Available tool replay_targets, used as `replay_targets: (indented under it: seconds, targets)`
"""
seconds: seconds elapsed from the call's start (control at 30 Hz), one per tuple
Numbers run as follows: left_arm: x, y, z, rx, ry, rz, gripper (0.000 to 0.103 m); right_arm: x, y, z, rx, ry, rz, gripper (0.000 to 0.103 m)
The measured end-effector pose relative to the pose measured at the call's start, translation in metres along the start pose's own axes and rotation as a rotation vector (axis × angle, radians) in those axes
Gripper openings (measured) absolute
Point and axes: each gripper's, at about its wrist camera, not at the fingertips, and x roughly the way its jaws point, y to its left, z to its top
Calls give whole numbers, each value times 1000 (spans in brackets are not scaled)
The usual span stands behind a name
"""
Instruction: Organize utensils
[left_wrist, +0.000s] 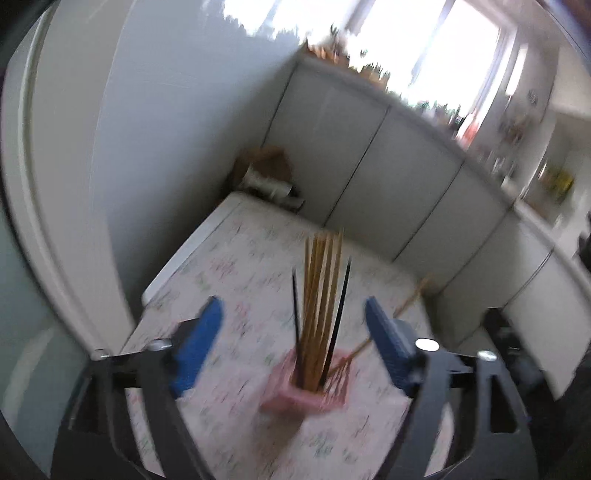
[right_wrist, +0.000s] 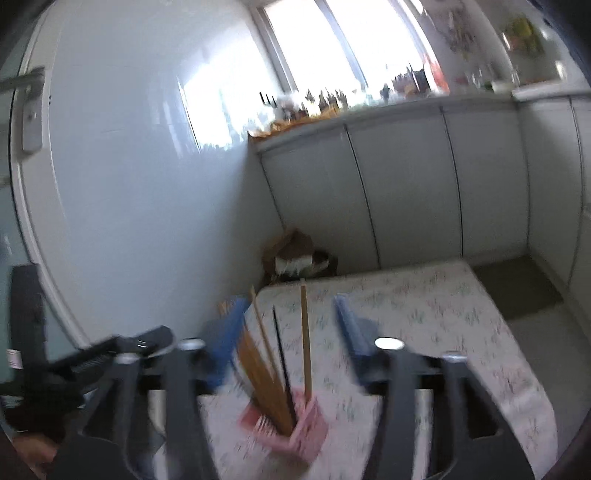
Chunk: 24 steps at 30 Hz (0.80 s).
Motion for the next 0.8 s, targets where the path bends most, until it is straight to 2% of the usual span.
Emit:
replay_targets:
  seconds: [0.07,0.1,0.17,0.27,0.43,0.57,0.8]
  targets:
    - [-13,-13,-12,70,49,61,93,-24,1,-4,2,50,10,66]
    - [-23,-18,-22,100,59,87,96,-38,4,-8,-14,70,2,71]
    - [-42,-24,-39,136,77,119,96,-61,9,-20,-64,115,-27,81]
    - [-78,-36,-64,187,84,134,96,-98,17,-39,-134,147,-43,86]
    - [-140,-57,-87,295,5,205,96,-156,22,-56,-166,140,-94,90]
    - [-183,-67,-95,307,-35,201,96,-192,28,-56,-161,144,-96,96]
    - [-241,-86,-107,355,-79,136,96,-239,41,-48,-147,133,-98,96]
